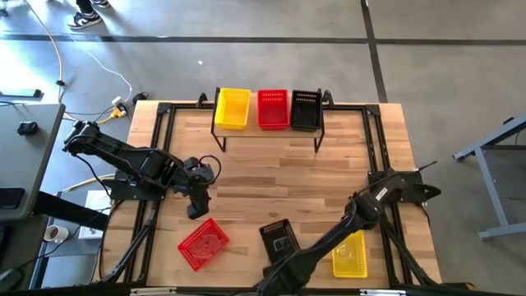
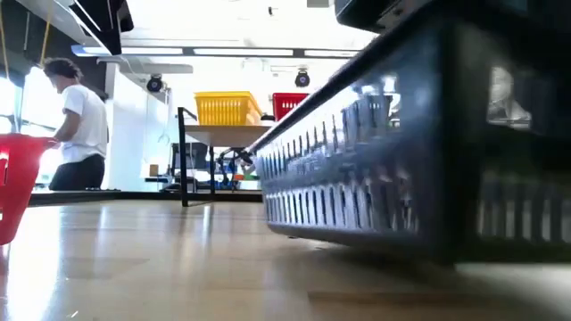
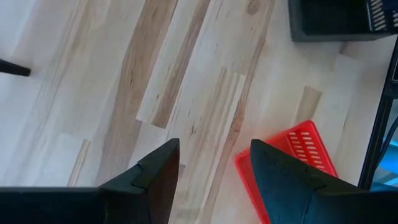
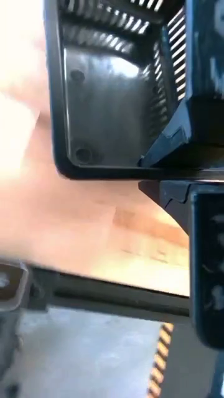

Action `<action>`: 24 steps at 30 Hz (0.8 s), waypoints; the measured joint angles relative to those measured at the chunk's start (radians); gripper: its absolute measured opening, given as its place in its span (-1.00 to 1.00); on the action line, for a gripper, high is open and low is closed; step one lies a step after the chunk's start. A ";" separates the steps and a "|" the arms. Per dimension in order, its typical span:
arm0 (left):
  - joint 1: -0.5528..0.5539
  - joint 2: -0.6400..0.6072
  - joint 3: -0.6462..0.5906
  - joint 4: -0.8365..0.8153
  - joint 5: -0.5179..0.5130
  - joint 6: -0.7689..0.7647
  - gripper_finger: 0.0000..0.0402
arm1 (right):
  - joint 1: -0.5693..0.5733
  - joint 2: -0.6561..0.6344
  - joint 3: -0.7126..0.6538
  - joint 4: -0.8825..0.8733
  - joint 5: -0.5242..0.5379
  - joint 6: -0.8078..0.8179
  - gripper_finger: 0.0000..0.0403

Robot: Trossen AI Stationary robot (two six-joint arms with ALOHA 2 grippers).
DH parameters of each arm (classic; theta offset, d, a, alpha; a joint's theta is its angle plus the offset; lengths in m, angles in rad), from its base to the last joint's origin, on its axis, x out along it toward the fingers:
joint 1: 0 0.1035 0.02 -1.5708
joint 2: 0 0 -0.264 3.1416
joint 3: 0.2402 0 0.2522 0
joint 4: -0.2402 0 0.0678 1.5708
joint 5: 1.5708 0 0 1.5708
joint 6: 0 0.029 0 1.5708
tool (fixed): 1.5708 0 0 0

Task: Stack baskets on shelf by color
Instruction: Stack the black bin on the stacked black bins on the shelf

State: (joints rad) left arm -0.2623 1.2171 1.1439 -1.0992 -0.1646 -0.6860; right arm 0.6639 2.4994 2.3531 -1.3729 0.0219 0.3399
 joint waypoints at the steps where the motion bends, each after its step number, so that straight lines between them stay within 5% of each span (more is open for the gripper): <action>1: 0.000 0.000 0.000 0.000 0.000 0.008 -0.07 | -0.006 -0.003 0.002 -0.002 -0.002 0.020 -0.97; 11: 0.000 0.000 0.000 0.000 0.000 0.085 -0.07 | -0.050 -0.079 0.002 0.018 0.051 0.211 -1.00; 24: 0.000 0.000 0.000 -0.001 0.000 0.178 -0.07 | -0.123 -0.234 0.002 -0.095 0.437 0.384 -1.00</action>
State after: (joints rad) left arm -0.2625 1.2167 1.1439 -1.1005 -0.1642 -0.5082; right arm 0.5414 2.2655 2.3550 -1.4676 0.4589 0.7241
